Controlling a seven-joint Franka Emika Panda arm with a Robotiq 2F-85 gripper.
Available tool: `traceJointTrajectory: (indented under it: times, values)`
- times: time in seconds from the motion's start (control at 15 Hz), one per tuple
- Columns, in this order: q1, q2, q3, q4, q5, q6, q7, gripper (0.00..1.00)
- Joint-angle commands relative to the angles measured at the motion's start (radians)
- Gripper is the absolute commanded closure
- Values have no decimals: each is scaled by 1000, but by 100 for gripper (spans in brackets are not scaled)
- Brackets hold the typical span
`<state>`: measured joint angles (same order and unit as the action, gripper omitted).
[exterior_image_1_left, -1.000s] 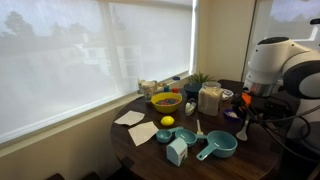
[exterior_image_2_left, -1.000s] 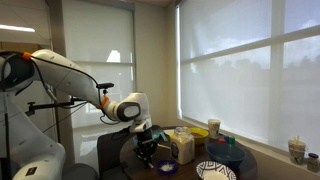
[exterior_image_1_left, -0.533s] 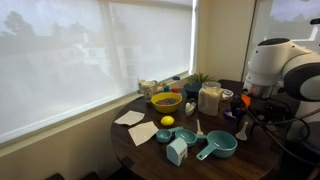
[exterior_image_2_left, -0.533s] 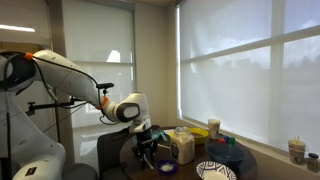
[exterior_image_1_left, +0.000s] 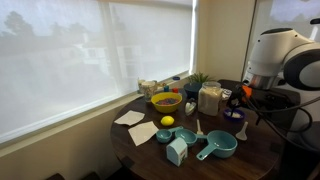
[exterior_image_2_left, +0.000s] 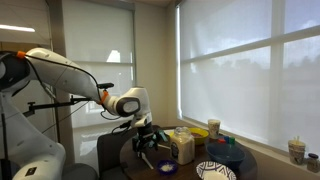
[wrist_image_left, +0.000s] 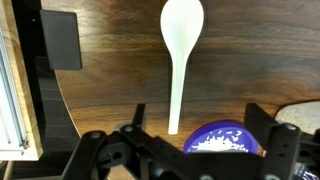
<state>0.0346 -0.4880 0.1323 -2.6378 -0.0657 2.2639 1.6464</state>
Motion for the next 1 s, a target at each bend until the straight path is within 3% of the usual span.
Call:
traceJointTrajectory:
  times: [0.0,0.33,0.93]
  values:
    - [10,-44,-44,70,60,-160,-193,0]
    - [-8,-87,-76,181,32,-374,-527,0]
    - [-59,-124,-113,377,6,-529,-1098,0]
